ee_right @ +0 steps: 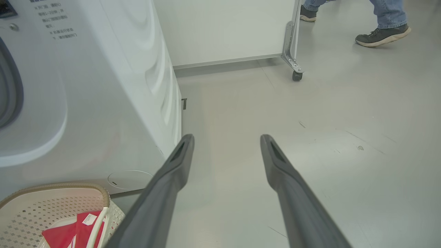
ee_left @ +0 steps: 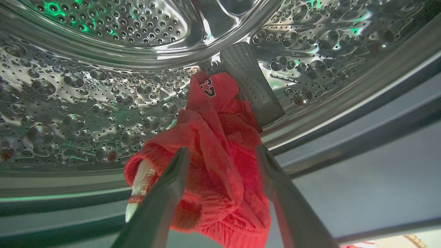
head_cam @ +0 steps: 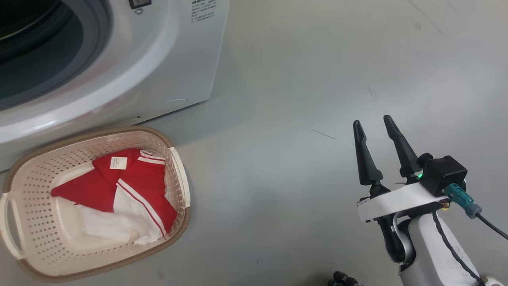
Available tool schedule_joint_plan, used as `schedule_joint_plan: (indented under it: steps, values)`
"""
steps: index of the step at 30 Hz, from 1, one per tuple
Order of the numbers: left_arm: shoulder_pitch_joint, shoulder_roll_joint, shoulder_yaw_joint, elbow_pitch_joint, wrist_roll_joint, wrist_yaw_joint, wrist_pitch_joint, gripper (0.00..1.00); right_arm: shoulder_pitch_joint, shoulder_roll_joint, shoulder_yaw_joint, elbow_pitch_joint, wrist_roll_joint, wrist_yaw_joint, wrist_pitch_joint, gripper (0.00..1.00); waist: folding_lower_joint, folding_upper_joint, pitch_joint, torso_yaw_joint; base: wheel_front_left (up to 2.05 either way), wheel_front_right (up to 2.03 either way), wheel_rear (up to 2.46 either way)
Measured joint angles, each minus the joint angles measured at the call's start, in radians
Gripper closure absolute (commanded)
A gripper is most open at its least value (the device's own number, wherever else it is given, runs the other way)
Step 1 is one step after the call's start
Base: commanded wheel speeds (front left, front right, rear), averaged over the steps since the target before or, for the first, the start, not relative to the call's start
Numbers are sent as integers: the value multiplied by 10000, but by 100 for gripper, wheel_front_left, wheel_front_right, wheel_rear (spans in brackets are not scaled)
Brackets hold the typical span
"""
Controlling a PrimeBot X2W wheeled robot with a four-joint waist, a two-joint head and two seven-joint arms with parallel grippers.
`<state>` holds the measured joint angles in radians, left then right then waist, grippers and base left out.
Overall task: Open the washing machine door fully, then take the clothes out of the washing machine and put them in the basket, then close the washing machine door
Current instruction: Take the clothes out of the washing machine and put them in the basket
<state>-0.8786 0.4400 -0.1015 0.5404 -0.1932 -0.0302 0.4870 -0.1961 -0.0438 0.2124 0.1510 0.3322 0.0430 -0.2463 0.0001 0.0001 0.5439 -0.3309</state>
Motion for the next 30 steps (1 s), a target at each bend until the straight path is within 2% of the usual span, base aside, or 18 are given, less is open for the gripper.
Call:
schedule_joint_plan:
  steps: [15, 20, 23, 24, 30]
  values:
    - [-1151, 1170, 414, 359, 75, 128, 2038, 0, -576, 31, 460, -328, 1089, -100, -58, 0, 0, -1, 1087, -652, 0, 0, 0]
    - [-1380, 1172, 456, 428, 82, 194, 2374, 0, -707, 31, 418, -399, 1158, -196, -59, 0, -1, 0, 1420, -823, 0, 0, 0]
    - [-1488, 1168, 499, 435, 81, 207, 2462, 93, -807, 36, 464, -380, 1160, -198, -59, 0, 0, -1, 1528, -883, 0, 0, 0]
    - [-1516, 1164, 500, 433, 81, 207, 2514, 100, -855, 36, 470, -382, 1160, -198, -59, 0, -1, -1, 1547, -895, 0, 0, 0]
    - [-1624, 1154, 508, 416, 6, 209, 2612, 100, -955, 35, 476, -380, 1158, -211, -59, 0, -1, -1, 1593, -881, 0, 0, 0]
